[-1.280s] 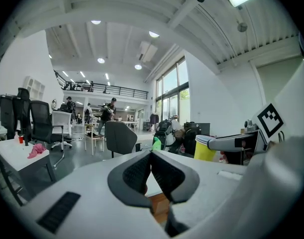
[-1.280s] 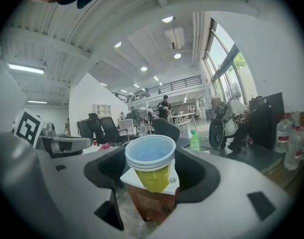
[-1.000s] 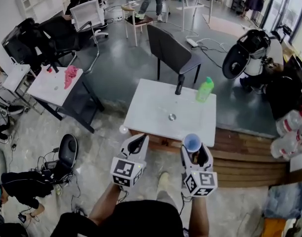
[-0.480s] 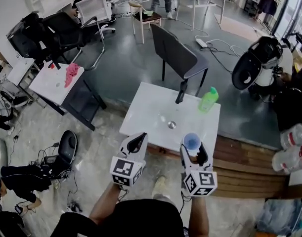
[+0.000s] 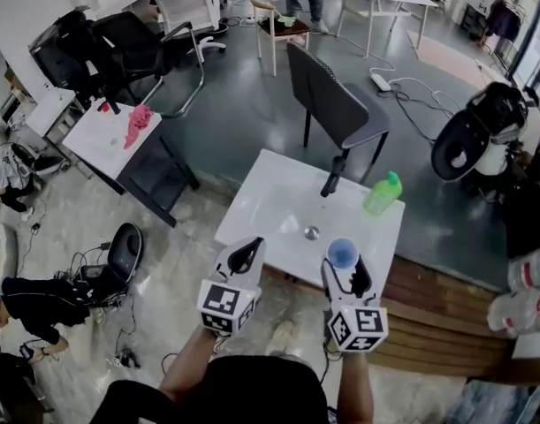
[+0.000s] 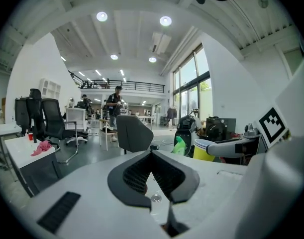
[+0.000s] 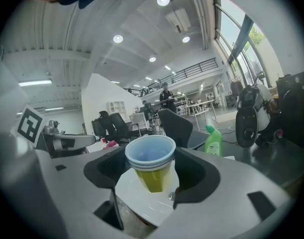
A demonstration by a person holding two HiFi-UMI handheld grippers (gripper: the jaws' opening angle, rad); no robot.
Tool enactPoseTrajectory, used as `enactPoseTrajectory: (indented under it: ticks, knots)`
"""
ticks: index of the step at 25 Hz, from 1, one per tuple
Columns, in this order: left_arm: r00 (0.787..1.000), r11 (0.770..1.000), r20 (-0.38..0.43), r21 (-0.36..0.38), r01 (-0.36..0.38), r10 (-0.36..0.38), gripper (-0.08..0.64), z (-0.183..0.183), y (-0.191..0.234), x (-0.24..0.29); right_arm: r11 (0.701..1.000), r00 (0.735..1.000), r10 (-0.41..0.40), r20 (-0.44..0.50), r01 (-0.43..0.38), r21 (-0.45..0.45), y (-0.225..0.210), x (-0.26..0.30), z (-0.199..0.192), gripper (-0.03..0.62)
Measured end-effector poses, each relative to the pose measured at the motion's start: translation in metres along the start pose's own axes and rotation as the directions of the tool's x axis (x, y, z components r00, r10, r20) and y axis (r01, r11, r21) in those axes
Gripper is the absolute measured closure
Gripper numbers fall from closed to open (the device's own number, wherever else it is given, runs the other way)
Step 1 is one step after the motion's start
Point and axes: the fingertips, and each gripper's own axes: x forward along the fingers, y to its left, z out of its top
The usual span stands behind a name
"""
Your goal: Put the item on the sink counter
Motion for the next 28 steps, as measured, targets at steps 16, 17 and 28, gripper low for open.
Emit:
enactPoseTrajectory:
  ticks: [16,17,28]
  knots:
    - [0.991,0.991,0.003,-0.009,-0.135,0.135,0.557,0.006,0.076,0.021,0.989,0.988,0.149,-0.029,-0.150,-0.018,0.037,0.097,0.002,0.281]
    - [0.991,0.991,0.004,-0.013,-0.134,0.134,0.557,0.006,0.083,0.025,0.988,0.988,0.150,-0.031,-0.150,-0.017,0.039,0.106,0.002,0.281]
    - [0.998,0.998,-0.032,-0.032,-0.054,0.053,0.557,0.002,0.175,0.107,0.996,0.996,0.092,-0.007,-0.092,-0.003,0.055,0.215,0.004,0.281]
